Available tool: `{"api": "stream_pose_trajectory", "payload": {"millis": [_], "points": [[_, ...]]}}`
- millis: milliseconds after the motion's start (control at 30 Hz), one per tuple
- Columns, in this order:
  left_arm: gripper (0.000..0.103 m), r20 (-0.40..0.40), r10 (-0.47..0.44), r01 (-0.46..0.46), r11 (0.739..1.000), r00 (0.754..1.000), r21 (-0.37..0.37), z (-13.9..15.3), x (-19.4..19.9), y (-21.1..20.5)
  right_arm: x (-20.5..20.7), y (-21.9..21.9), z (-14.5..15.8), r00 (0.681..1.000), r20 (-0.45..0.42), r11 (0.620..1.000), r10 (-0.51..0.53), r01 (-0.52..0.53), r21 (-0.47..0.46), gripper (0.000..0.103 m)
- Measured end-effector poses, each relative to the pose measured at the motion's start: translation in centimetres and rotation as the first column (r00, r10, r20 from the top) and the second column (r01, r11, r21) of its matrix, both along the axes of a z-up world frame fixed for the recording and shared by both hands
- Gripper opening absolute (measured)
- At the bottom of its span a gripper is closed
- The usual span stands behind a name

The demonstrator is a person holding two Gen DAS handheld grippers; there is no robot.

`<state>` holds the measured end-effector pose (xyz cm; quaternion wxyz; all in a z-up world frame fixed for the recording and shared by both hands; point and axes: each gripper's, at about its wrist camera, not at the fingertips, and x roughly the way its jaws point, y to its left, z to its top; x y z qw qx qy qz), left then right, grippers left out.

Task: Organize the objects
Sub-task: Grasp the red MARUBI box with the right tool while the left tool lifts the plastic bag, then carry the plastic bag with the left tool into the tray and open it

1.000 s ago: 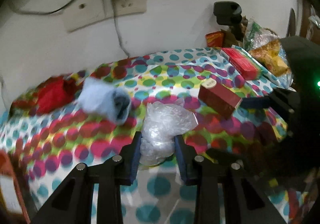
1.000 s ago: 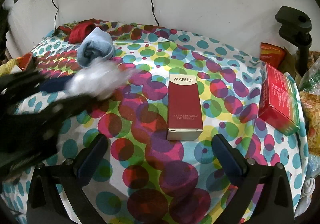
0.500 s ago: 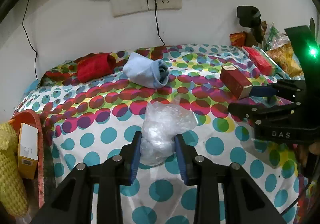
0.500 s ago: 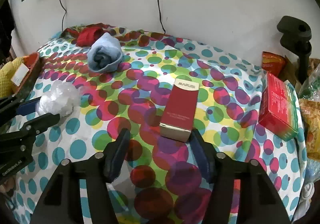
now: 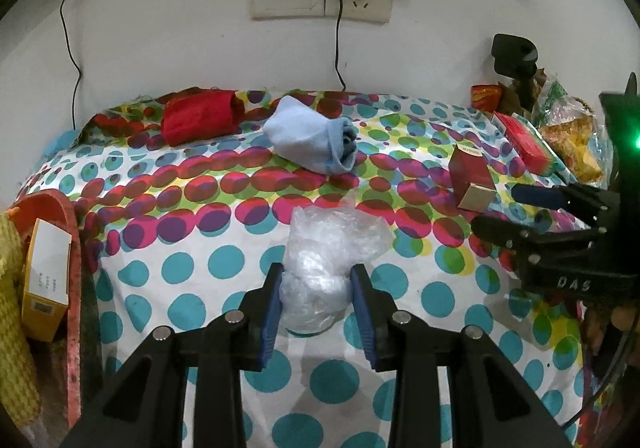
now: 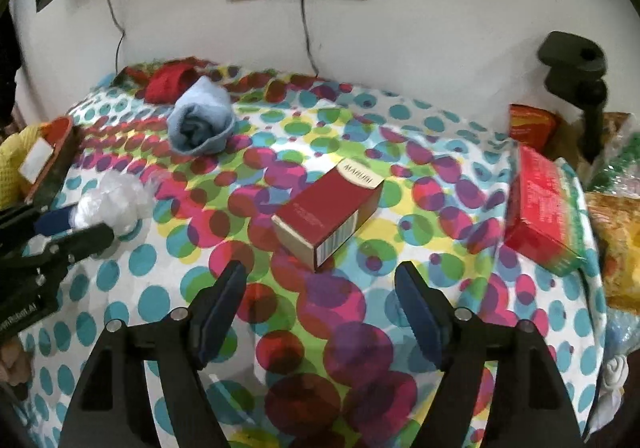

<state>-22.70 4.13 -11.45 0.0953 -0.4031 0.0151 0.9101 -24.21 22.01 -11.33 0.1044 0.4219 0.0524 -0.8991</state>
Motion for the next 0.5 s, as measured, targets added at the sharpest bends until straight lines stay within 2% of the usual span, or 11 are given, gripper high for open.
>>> {"api": "stream_pose_trajectory", "payload": {"millis": [133, 267, 333, 367, 400, 500], "points": [[0.035, 0.007, 0.004, -0.005, 0.999, 1.0, 0.04, 0.0, -0.1, -0.4, -2.0, -0.8, 1.3, 0.998, 0.019, 0.998, -0.066, 0.066, 0.014, 0.073], [0.035, 0.008, 0.008, -0.008, 0.999, 1.0, 0.049, -0.1, -0.1, -0.6, -4.4, -1.4, 1.1, 0.984, 0.076, 0.986, -0.164, 0.161, 0.045, 0.072], [0.035, 0.01, 0.007, -0.008, 0.999, 1.0, 0.053, -0.1, -0.1, -0.6, -4.7, -1.6, 0.9, 0.98, 0.076, 0.982, -0.183, 0.18, 0.05, 0.062], [0.035, 0.01, 0.008, -0.008, 0.998, 1.0, 0.057, 0.0, -0.1, -0.6, -4.7, -1.7, 1.0, 0.981, 0.062, 0.982, -0.184, 0.181, 0.056, 0.045], [0.035, 0.011, 0.007, -0.008, 0.998, 1.0, 0.061, -0.1, -0.1, -0.7, -4.7, -1.8, 0.9, 0.98, 0.054, 0.98, -0.19, 0.187, 0.067, 0.035], [0.035, 0.013, 0.008, -0.009, 0.997, 1.0, 0.074, -0.1, -0.1, -0.9, -4.7, -1.7, -0.1, 0.978, 0.093, 0.982, -0.187, 0.182, 0.058, 0.032]]}}
